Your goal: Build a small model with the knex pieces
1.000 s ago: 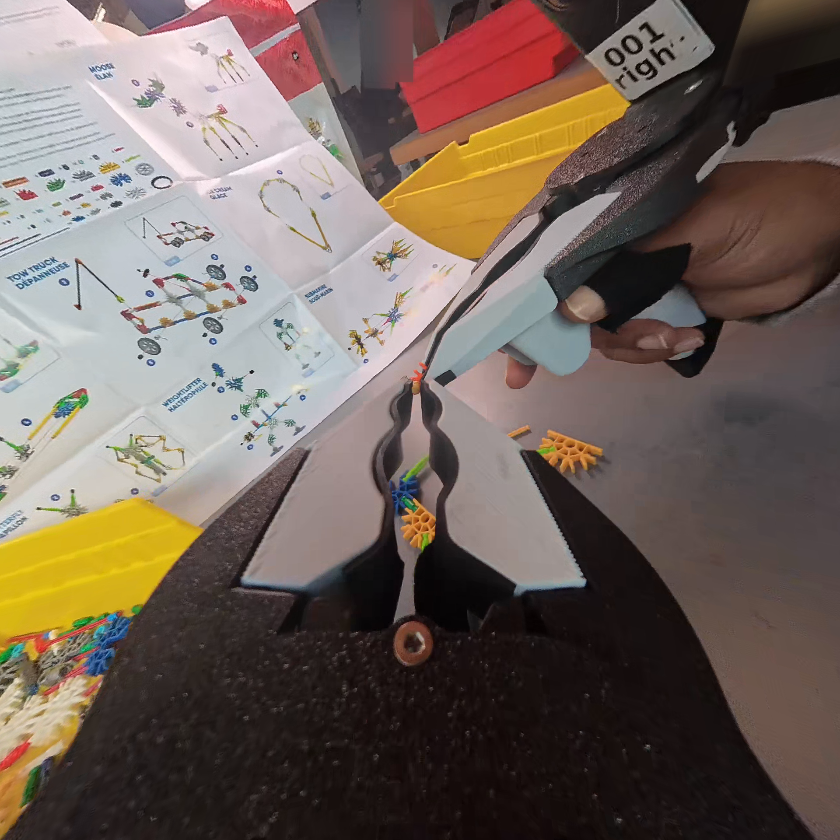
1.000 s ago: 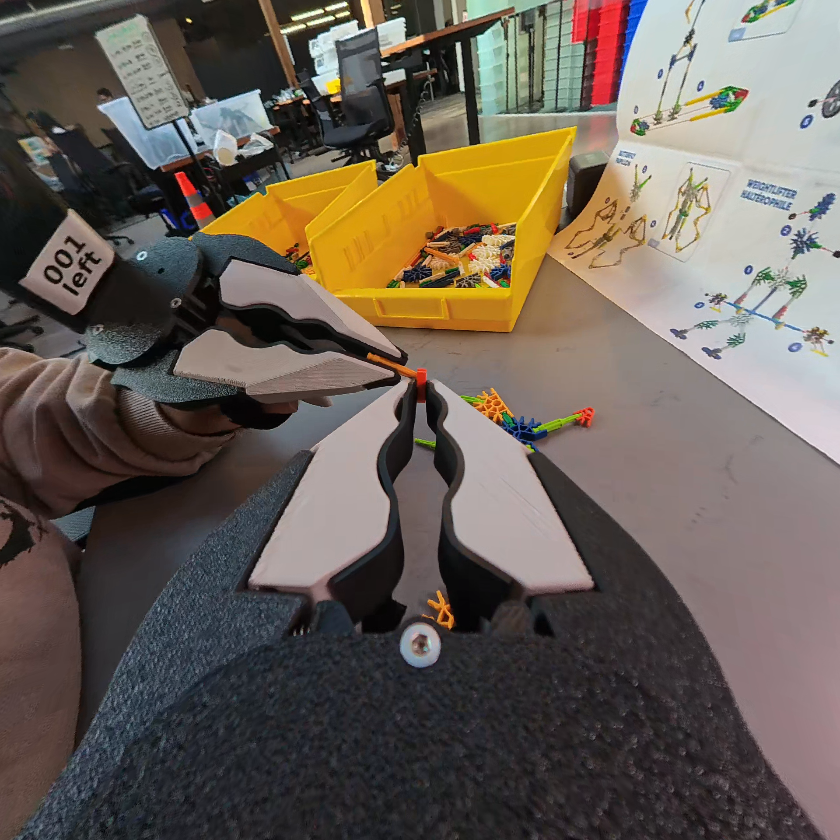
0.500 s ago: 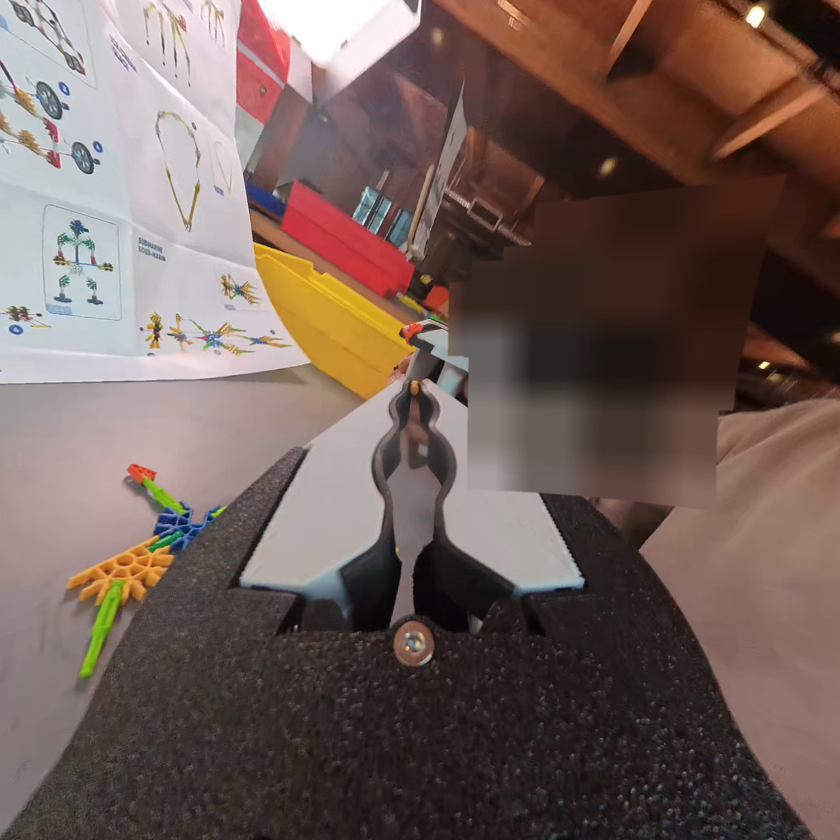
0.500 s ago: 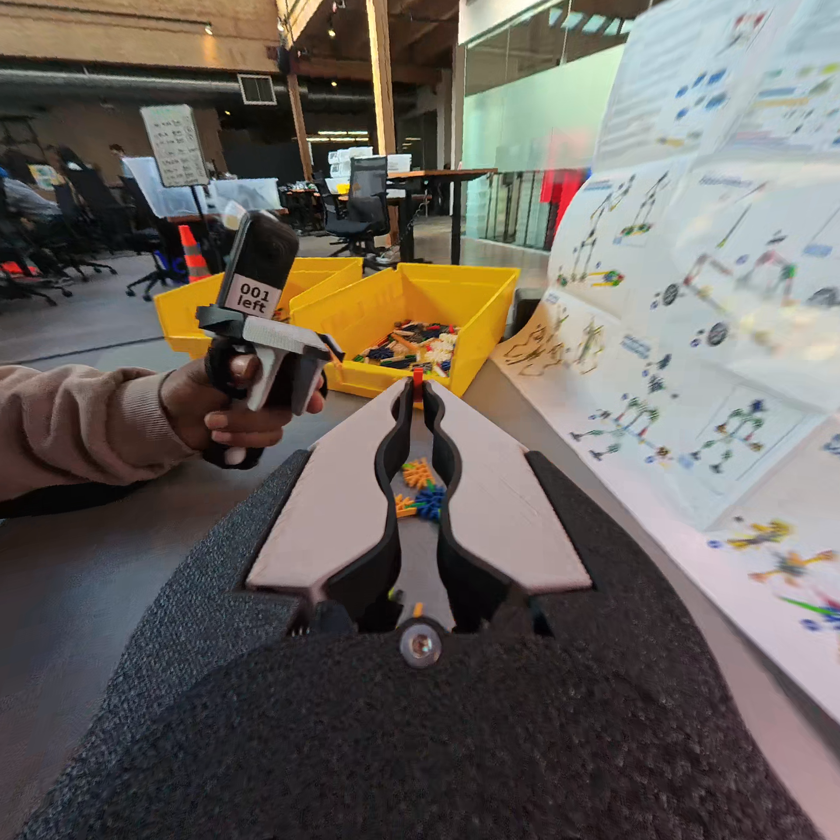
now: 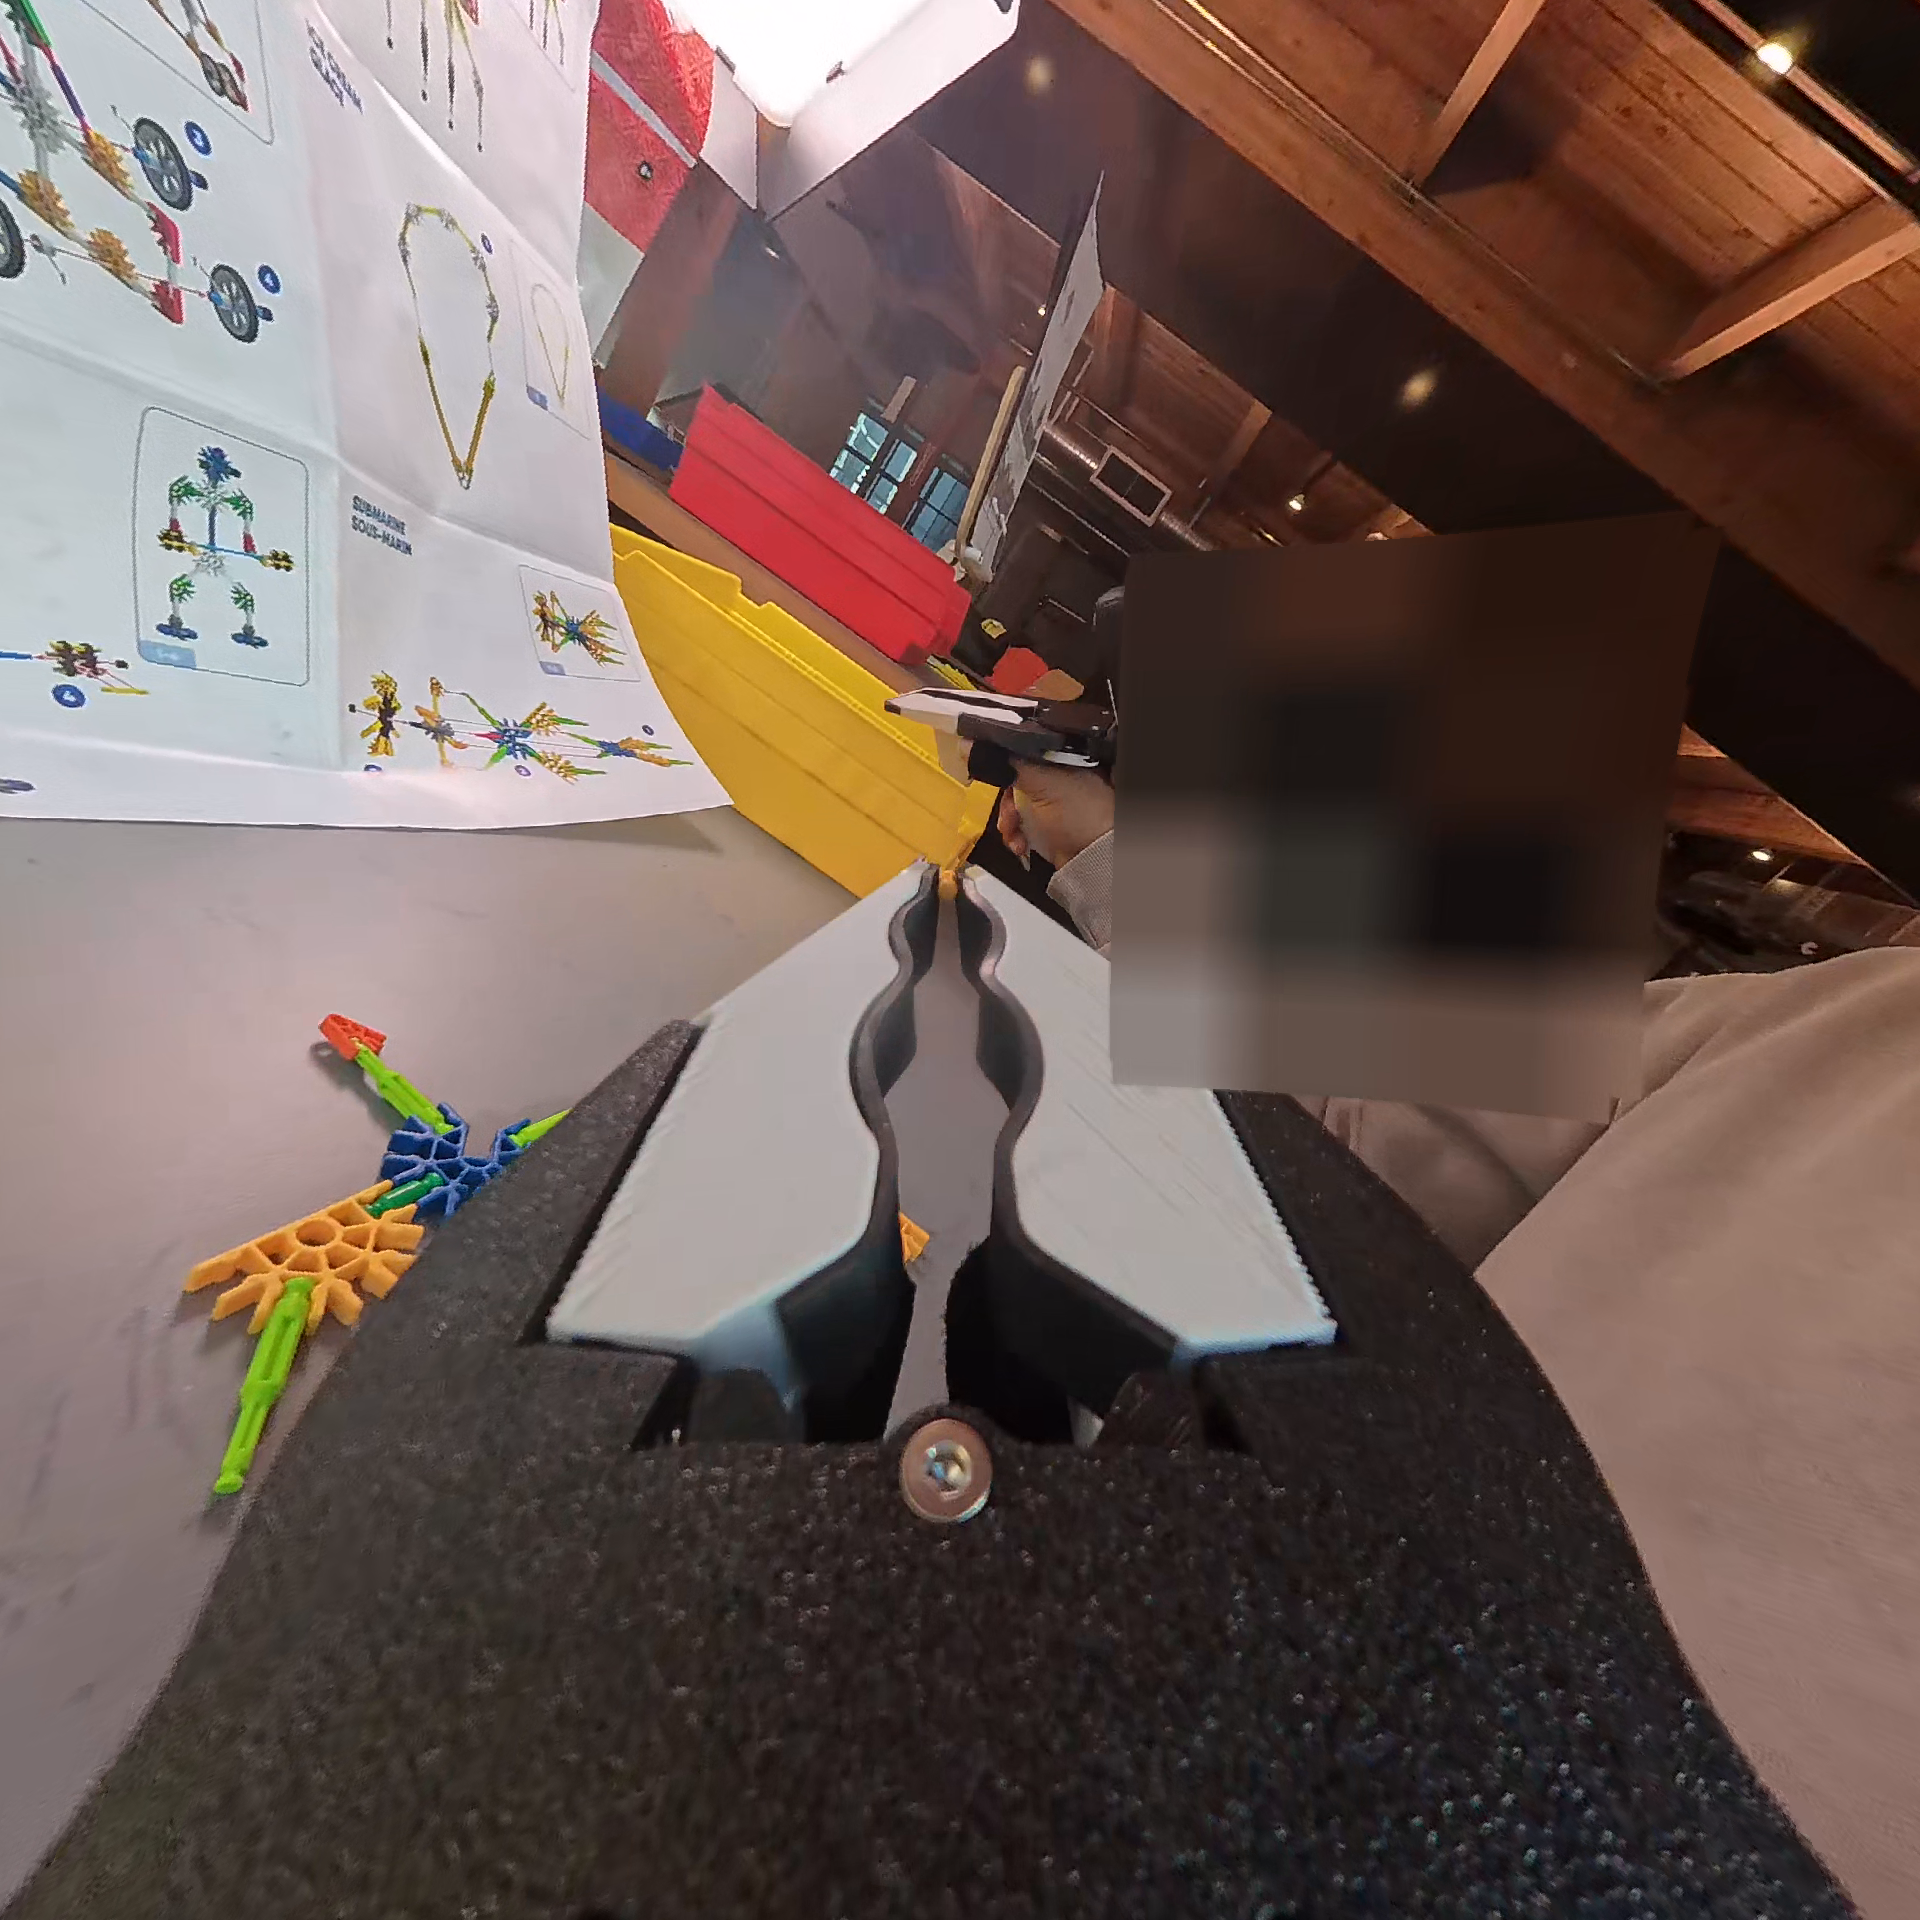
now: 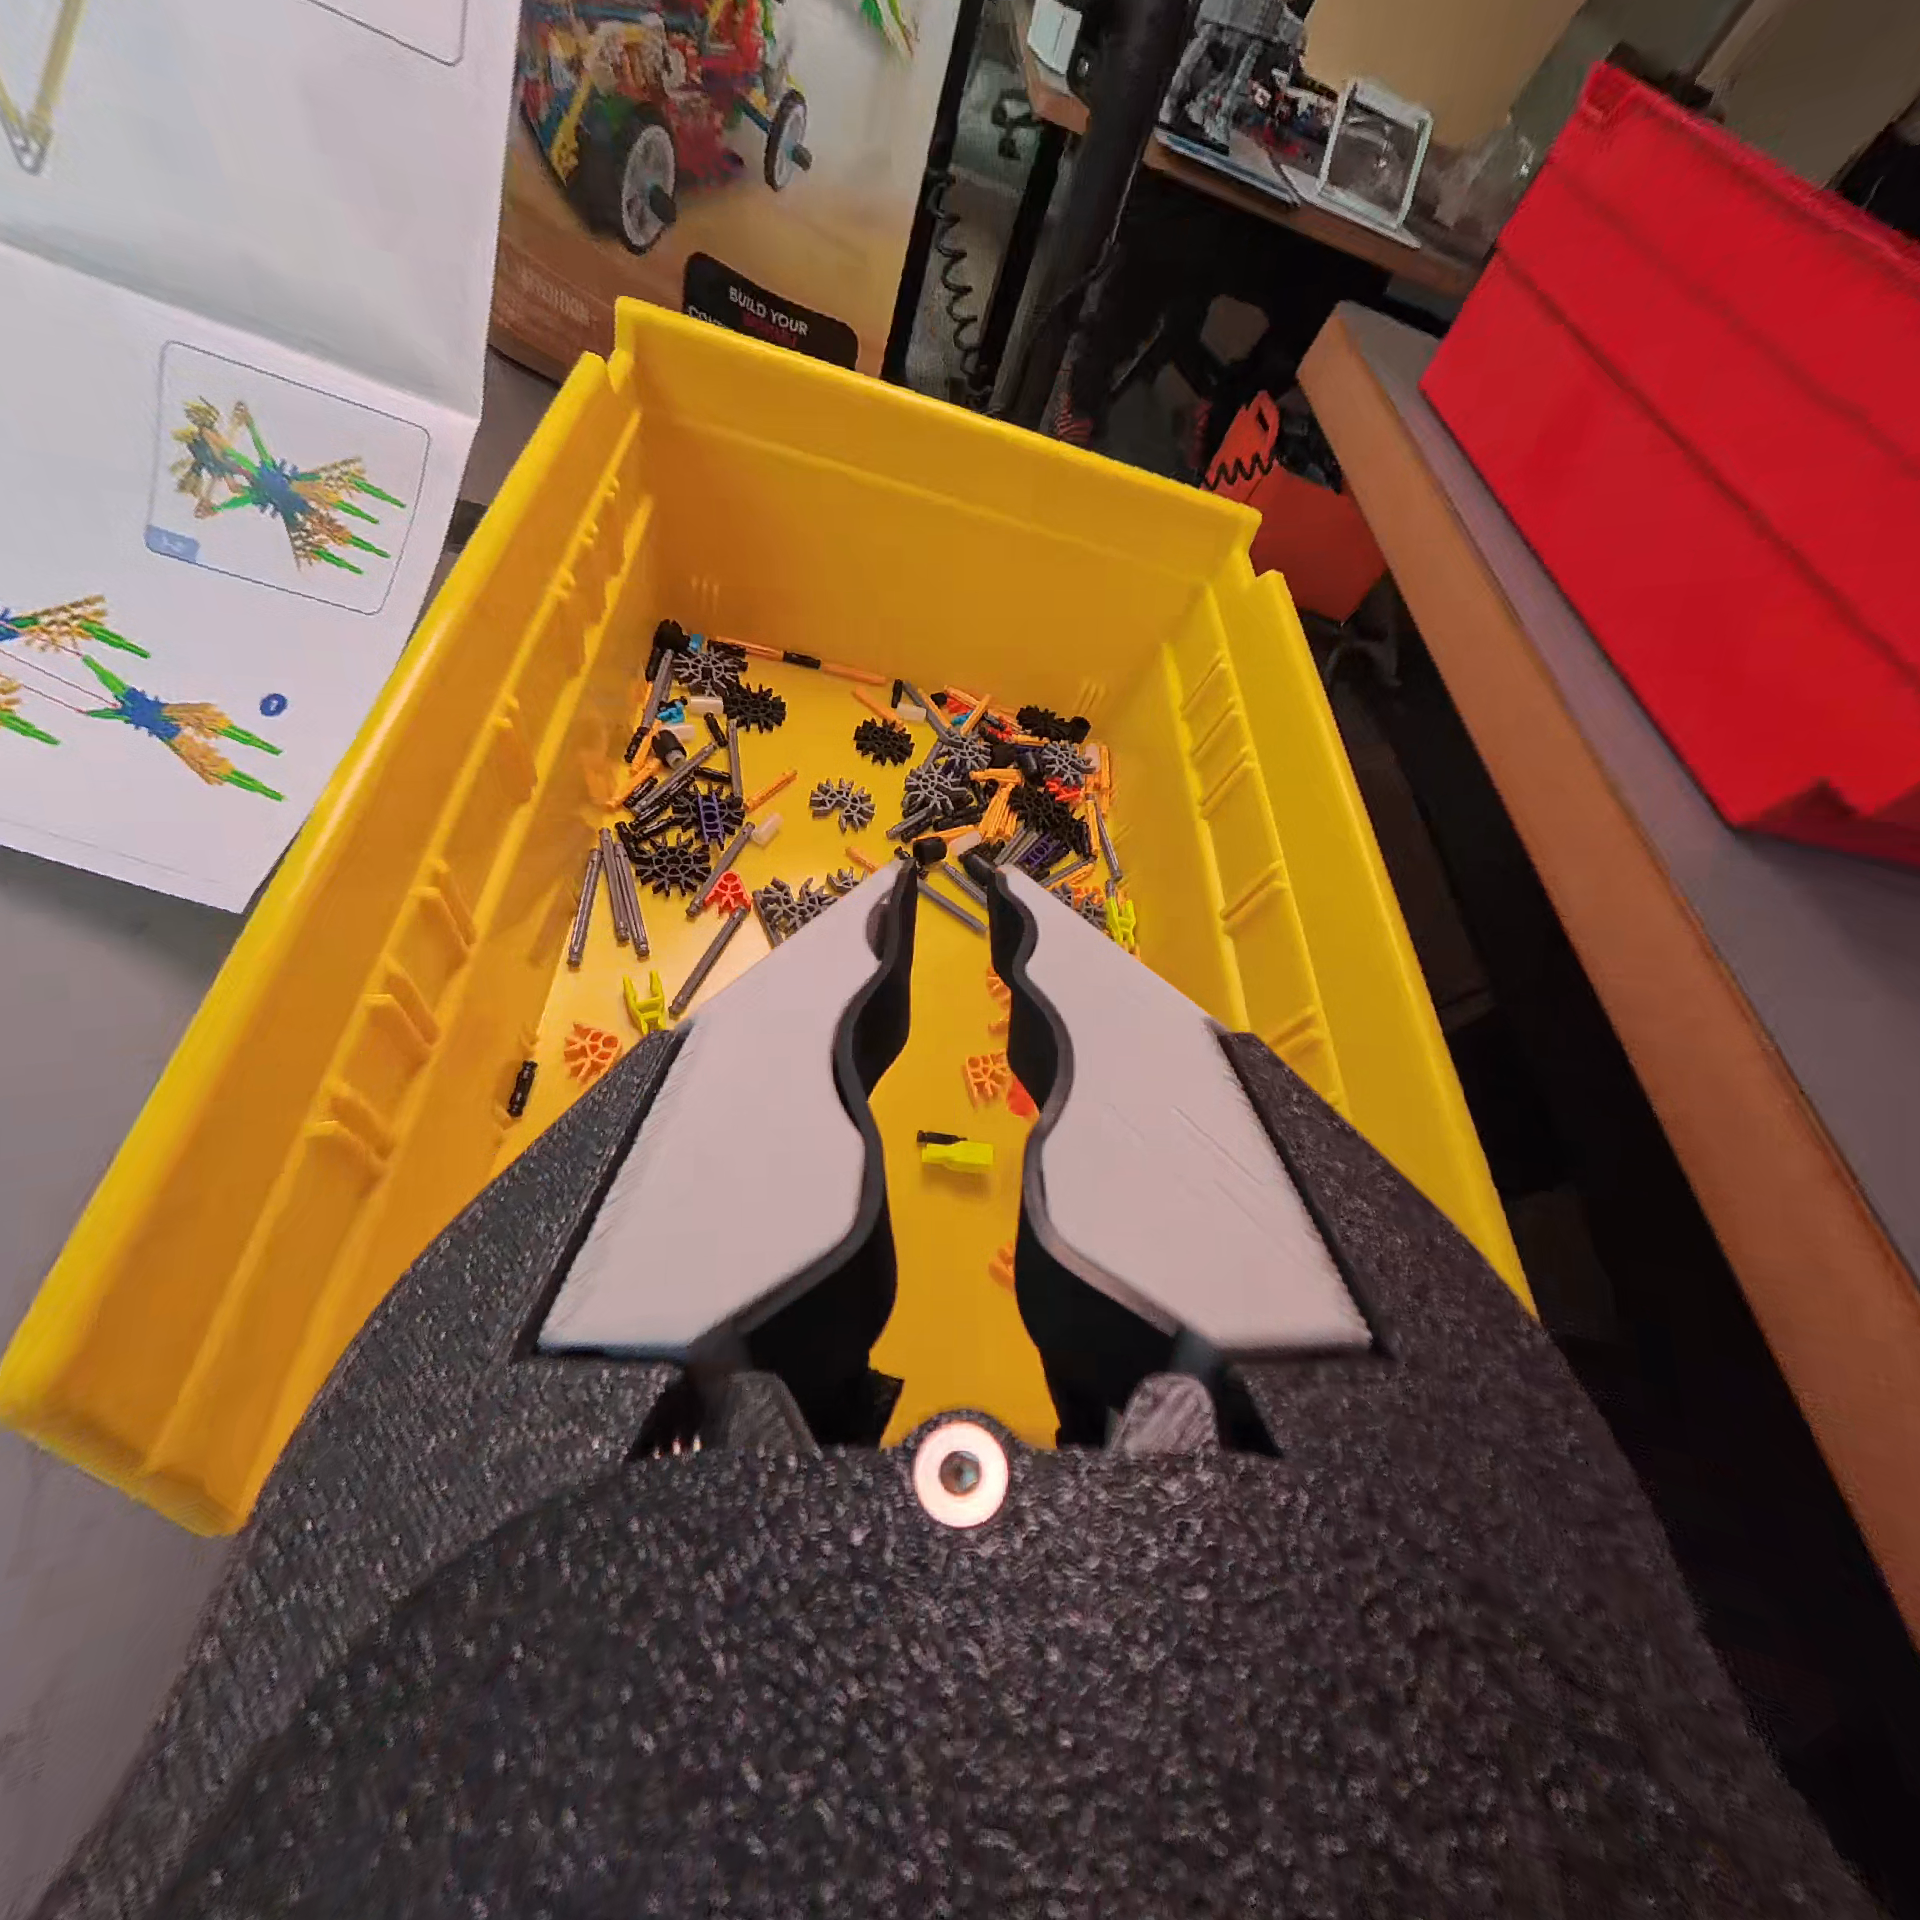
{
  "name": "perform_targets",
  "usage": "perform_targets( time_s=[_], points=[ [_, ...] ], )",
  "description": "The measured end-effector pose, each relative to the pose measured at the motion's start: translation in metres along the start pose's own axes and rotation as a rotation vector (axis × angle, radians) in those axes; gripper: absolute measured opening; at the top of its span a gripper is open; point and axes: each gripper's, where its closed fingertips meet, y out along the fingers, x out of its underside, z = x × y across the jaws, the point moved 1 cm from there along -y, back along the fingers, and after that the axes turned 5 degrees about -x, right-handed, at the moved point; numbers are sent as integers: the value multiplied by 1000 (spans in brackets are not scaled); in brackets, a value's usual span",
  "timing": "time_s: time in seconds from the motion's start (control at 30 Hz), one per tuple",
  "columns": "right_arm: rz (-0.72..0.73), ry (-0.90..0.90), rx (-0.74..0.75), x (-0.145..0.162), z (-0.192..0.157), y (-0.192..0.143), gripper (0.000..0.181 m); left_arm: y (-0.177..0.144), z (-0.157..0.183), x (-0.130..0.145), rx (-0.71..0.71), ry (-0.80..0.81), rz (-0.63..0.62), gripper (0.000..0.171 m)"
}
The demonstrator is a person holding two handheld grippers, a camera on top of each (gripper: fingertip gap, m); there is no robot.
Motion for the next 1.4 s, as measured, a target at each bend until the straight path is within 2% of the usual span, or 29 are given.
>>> perform_targets(
  time_s=[0.1, 0.17, 0.23, 0.3, 0.33, 0.4, 0.5, 0.57, 0.67, 0.8, 0.93, 1.03, 1.2, 1.27, 1.3, 1.4],
  points=[
    [72, 50, -38, -11, 0, -4, 26, 0, 1, -1, 6, -12, 5, 3],
    [249, 25, -82, -44, -15, -21, 26, 1, 3, 0, 18, -23, 3, 3],
    [430, -76, -227, -83, -62, -49, 26, 3, 5, 3, 32, -32, -6, 3],
    [563, -228, -450, -110, -137, -80, 27, 5, 9, 7, 56, -47, -18, 3],
    [593, -320, -574, -114, -179, -95, 26, 7, 11, 8, 69, -56, -24, 3],
    [628, -504, -781, -106, -260, -123, 26, 9, 15, 12, 97, -84, -31, 3],
    [648, -695, -909, -85, -344, -145, 21, 11, 19, 15, 138, -146, -31, 2],
    [652, -743, -955, -74, -375, -150, 19, 13, 21, 17, 153, -167, -39, 2],
    [650, -750, -988, -66, -397, -152, 18, 15, 24, 22, 171, -177, -64, 2],
    [665, -755, -988, -61, -401, -151, 3, 16, 26, 26, 186, -192, -84, 2],
    [662, -746, -995, -60, -401, -151, 11, 17, 23, 28, 177, -211, -93, 2],
    [670, -745, -990, -60, -402, -151, 1, 17, 23, 29, 187, -223, -99, 2],
    [649, -729, -980, -64, -393, -145, 0, 19, 18, 32, 127, -156, -120, 2],
    [640, -647, -881, -83, -363, -130, 1, 17, 10, 34, 50, -53, -148, 3],
    [610, -598, -777, -94, -337, -113, 1, 16, 7, 35, 12, 8, -165, 4],
    [432, -453, -340, -106, -215, -51, 1, 15, -3, 40, -97, 176, -235, 11]
  ],
)
